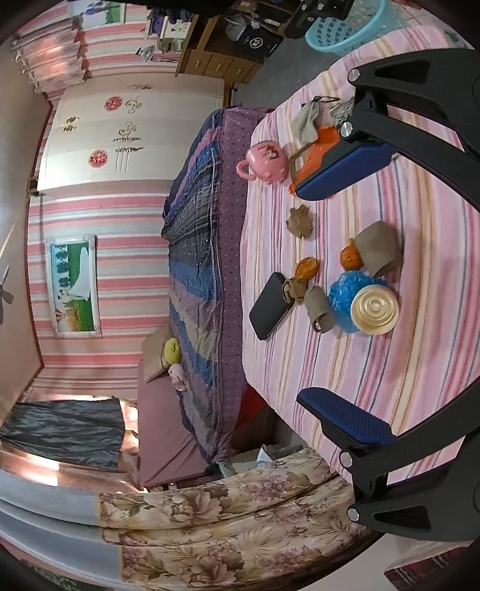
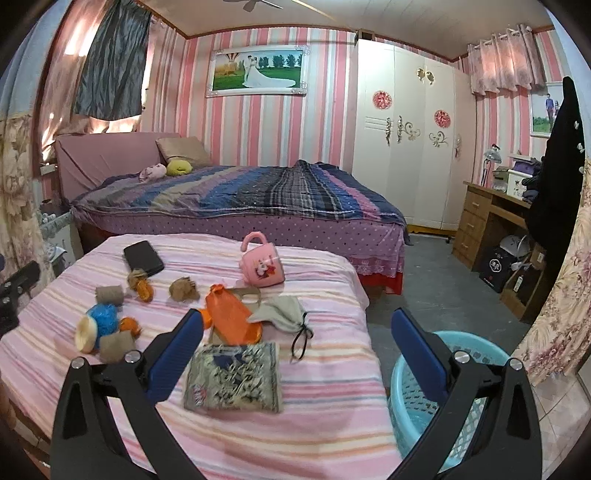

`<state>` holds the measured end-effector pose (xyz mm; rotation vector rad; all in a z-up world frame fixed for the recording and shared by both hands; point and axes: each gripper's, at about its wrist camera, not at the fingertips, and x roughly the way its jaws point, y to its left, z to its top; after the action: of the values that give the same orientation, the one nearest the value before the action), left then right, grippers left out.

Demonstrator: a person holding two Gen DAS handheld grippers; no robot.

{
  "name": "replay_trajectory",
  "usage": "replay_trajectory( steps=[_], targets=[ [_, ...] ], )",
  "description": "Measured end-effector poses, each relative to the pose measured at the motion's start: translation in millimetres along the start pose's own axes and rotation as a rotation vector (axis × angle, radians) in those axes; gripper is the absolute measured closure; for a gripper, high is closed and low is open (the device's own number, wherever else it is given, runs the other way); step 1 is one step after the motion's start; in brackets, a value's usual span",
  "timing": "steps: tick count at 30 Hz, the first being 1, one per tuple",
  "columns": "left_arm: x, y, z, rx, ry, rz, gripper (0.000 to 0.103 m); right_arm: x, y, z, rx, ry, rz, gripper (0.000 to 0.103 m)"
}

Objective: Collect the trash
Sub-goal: 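Reach the left tool to the cream round lid and close on it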

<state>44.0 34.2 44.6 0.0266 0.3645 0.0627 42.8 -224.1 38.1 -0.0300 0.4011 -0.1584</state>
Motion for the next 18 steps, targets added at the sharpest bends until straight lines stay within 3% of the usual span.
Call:
replay_trajectory(
  steps=[18],
  targets=[
    [67.7,47.8,-45.2,0.017,0.168,0.076,0.005,68.4,-13.5,-42.5,-0.013,0.098,-0.019,0.004]
  ],
)
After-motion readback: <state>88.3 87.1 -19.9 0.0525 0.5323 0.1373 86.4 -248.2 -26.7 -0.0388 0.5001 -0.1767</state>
